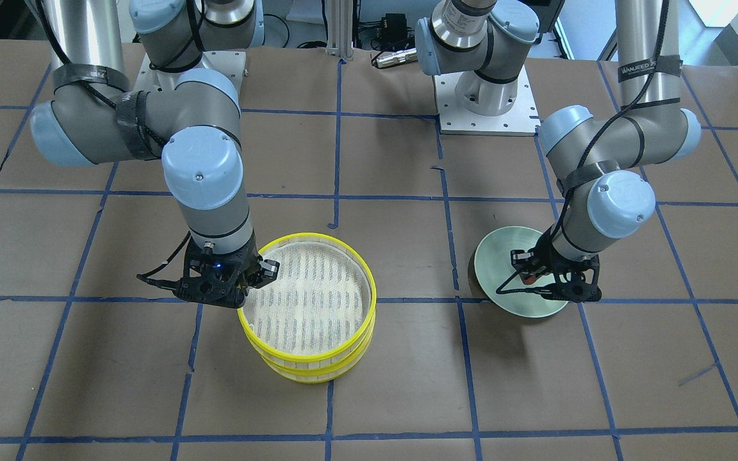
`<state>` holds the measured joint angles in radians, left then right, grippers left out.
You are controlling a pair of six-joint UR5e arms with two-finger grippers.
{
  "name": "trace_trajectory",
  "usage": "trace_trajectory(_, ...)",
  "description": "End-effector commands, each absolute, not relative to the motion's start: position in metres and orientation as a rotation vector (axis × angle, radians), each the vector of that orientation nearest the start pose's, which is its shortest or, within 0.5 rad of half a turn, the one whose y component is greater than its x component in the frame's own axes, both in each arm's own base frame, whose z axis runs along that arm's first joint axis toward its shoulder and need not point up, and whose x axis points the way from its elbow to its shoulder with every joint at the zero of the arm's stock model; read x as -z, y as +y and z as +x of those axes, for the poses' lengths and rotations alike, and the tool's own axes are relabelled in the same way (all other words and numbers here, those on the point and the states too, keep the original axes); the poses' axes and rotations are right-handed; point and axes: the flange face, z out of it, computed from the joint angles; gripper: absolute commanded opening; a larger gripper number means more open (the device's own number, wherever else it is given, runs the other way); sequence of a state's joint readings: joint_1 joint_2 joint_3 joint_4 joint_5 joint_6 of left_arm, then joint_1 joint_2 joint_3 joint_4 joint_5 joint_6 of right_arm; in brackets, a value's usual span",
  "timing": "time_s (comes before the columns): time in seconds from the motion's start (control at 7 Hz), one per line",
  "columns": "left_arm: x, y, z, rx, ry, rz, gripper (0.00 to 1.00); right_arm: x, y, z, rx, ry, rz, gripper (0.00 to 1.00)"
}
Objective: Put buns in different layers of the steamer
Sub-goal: 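Grasp the brown bun on the plate with the left gripper, then lift the brown bun with the left gripper and hold it above the plate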
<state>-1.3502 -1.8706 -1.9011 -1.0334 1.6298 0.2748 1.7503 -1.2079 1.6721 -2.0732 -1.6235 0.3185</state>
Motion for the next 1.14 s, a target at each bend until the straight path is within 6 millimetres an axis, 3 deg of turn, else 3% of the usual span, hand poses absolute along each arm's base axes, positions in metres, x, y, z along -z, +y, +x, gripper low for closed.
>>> trace_trajectory(0.0, -0.366, -0.562, -0.025, -0.071, 3.088, 0.143, 0.01, -0.29, -0.574, 0.234, 0.085, 3.175, 0.219, 0.14)
trace_trajectory(0.14, -0.427, -0.557, -0.052, 0.008, 3.096, 0.208, 0.02, -0.288, -0.574, 0.234, 0.08, 3.174, 0.221, 0.14)
trace_trajectory(0.29, -0.456, -0.554, -0.072, 0.071, 3.103, 0.254, 0.02, -0.287, -0.573, 0.235, 0.073, 3.171, 0.221, 0.14)
trace_trajectory(0.57, -0.461, -0.559, -0.093, 0.177, 3.209, 0.247, 0.02, -0.284, -0.572, 0.238, 0.051, 3.137, 0.215, 0.15)
trace_trajectory(0.86, -0.467, -0.552, -0.099, 0.203, 3.209, 0.271, 0.02, -0.284, -0.572, 0.237, 0.051, 3.143, 0.21, 0.16)
trace_trajectory(1.0, -0.46, -0.55, -0.1, 0.181, 3.213, 0.268, 0.02, -0.285, -0.573, 0.236, 0.054, 3.138, 0.212, 0.18)
